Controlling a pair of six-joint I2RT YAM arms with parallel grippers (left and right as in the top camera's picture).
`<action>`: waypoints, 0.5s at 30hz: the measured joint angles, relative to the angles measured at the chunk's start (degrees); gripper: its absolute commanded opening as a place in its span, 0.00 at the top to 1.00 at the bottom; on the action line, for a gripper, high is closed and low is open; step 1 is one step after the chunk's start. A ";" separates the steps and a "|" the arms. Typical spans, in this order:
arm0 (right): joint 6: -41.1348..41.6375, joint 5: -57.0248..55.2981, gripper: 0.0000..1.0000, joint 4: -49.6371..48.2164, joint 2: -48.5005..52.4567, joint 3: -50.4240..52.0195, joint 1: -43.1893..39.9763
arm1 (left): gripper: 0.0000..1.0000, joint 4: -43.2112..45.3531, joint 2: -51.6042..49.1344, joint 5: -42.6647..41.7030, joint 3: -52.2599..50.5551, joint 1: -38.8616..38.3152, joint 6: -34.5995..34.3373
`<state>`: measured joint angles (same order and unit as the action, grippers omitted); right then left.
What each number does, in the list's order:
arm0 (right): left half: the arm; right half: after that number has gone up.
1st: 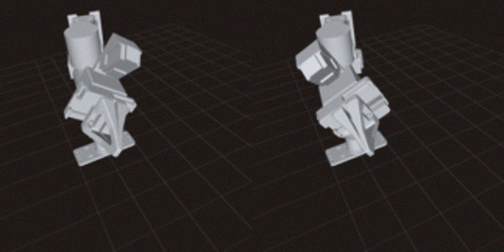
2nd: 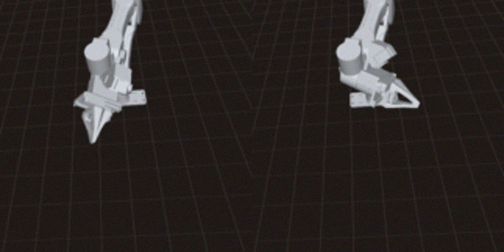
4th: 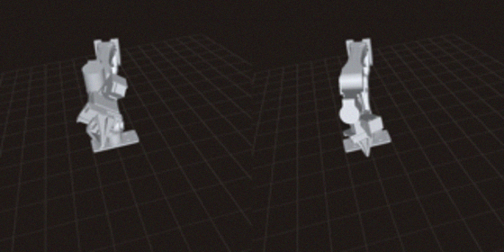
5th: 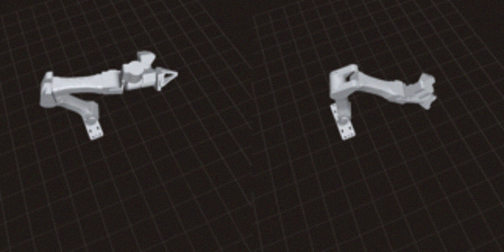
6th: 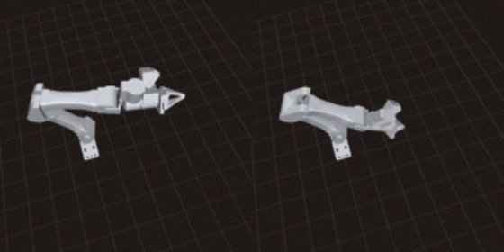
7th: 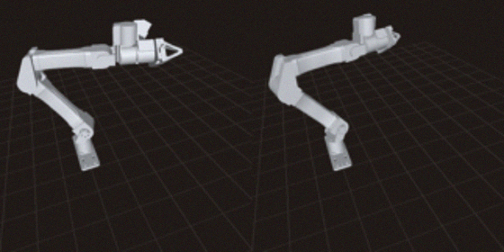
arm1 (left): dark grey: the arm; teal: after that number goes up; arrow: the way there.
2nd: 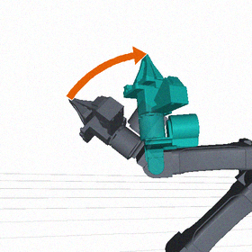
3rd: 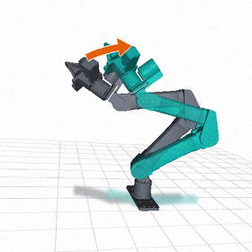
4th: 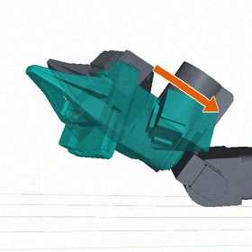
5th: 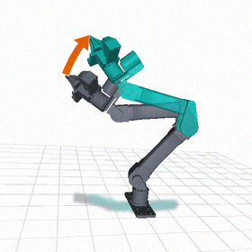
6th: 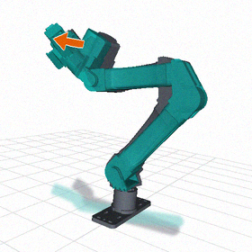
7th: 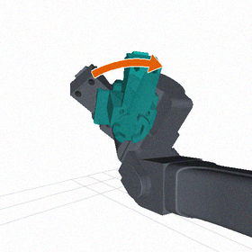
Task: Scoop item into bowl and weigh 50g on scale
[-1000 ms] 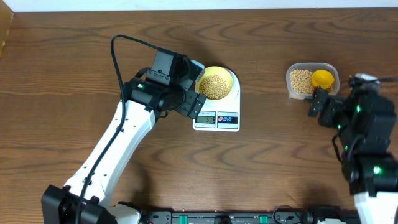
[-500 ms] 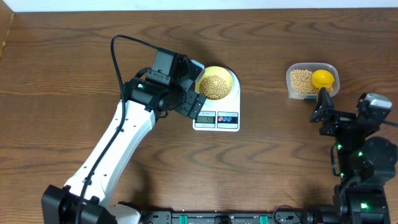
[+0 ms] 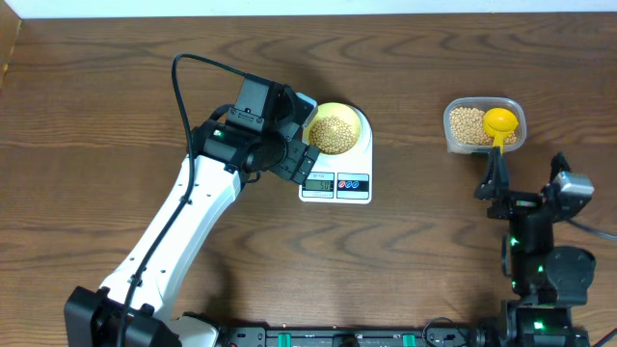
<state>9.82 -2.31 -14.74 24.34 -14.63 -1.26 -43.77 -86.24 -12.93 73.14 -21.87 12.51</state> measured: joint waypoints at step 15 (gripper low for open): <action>-6.56 0.22 0.01 -7.65 -11.32 11.26 0.00 | 0.09 0.02 0.00 0.00 0.00 -0.02 0.00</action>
<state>3.27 -2.09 -22.39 13.02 -3.38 -1.26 -43.75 -86.24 -12.93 73.14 -21.89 12.51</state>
